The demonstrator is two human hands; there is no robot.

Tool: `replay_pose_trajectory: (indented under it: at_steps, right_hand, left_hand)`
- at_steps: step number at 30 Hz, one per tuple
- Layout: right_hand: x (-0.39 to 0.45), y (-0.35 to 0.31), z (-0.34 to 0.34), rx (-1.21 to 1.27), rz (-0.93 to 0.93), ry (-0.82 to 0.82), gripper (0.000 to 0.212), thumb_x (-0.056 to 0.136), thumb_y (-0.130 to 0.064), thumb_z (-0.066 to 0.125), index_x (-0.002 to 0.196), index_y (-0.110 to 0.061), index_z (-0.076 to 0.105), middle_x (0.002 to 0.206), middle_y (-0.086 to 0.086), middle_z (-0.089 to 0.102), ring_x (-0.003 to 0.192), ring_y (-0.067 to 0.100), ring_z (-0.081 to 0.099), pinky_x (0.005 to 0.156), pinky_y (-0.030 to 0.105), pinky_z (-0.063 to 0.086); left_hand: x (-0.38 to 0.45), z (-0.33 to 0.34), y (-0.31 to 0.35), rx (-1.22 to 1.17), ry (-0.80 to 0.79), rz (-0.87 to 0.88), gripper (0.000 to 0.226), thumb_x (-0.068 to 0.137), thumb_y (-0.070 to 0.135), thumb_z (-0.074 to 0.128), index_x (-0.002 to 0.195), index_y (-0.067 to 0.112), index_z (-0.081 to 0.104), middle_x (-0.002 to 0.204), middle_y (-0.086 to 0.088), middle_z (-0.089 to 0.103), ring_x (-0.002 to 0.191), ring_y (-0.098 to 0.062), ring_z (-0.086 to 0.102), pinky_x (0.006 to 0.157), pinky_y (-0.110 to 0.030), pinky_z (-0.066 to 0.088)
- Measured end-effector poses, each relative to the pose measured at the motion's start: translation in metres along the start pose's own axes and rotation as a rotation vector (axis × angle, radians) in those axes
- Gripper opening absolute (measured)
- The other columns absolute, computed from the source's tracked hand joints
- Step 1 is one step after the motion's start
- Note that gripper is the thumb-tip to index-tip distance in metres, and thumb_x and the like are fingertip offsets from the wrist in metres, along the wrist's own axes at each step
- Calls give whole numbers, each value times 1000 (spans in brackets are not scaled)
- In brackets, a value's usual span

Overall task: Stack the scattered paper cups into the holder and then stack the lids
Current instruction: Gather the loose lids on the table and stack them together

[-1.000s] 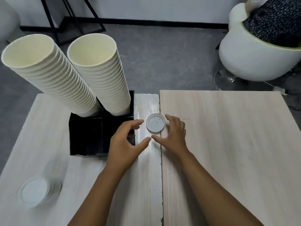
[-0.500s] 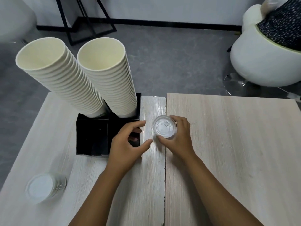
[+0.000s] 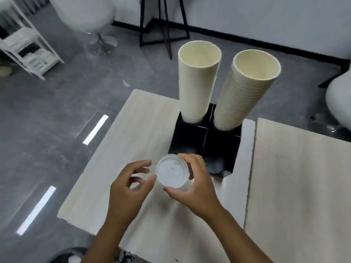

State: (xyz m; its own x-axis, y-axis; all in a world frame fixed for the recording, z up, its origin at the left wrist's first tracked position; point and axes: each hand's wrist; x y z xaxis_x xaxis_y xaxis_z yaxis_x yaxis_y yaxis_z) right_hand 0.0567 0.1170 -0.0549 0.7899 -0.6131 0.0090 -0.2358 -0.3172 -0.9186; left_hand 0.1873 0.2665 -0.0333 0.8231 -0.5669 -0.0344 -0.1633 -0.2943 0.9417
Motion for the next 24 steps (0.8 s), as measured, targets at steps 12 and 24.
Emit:
replay_pose_trajectory:
  at_steps: [12,24]
  right_hand:
    - [45,1,158,-175,73,-144,85,68,-43,91,138,-41,44,138,-18,41,131,7,38,110,32,42]
    - [34,-8,162,-218,226,-144,84,68,-45,91,133,-56,39,138,-30,42,132,1,43,106,29,48]
  left_hand:
    - [33,-125,-106,45,-24,-214,40,89,24,81,124,38,68,124,21,67,111,0,62,83,-17,55]
    - [62,-110,-126,-59,-319,-361,45,91,26,79,130,42,64,127,21,67,117,1,63,99,-23,52]
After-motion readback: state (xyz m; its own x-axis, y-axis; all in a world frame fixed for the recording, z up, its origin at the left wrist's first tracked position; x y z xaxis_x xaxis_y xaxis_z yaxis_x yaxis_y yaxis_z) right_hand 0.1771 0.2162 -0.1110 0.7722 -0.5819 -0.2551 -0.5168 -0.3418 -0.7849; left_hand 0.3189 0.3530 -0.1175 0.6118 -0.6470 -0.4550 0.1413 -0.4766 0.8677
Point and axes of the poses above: each hand's wrist, its own x-axis towards the middle knuckle, its own z-axis out of the palm, y = z × x
